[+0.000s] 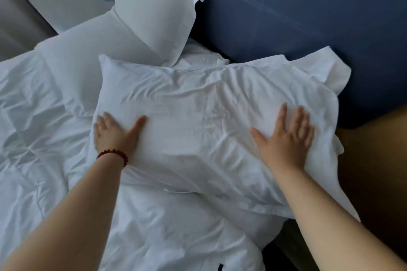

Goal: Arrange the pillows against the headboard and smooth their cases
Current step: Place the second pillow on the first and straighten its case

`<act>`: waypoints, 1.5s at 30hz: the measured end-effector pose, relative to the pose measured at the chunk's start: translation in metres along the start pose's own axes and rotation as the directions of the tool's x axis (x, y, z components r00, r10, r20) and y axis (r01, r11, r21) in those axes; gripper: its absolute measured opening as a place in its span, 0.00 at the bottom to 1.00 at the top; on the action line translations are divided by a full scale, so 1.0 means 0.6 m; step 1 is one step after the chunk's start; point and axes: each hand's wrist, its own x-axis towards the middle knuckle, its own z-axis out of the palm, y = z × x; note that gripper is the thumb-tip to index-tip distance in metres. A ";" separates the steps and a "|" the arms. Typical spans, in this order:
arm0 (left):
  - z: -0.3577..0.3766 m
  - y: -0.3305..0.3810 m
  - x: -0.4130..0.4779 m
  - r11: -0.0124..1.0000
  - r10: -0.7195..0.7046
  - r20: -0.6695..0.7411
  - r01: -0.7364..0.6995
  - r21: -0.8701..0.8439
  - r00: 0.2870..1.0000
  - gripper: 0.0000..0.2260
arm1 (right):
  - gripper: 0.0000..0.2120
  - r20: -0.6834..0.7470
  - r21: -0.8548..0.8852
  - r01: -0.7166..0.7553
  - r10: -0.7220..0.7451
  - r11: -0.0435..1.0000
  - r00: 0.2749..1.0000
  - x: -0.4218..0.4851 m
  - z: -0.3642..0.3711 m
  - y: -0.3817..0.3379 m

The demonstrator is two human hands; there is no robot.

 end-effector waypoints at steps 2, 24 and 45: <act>-0.011 -0.019 0.021 0.979 -0.142 0.025 0.144 -0.147 0.990 0.59 | 0.51 0.058 0.005 -0.089 0.089 0.996 0.994 -0.004 -0.007 0.014; -0.050 0.168 -0.191 0.927 0.200 -0.164 -0.241 -0.288 0.966 0.34 | 0.46 0.162 0.252 -0.179 0.141 0.951 0.977 0.015 -0.012 0.060; 0.010 0.228 -0.230 0.973 0.202 -0.153 -0.216 -0.084 0.967 0.33 | 0.55 0.481 0.573 -0.635 0.415 0.518 0.773 0.075 -0.039 0.130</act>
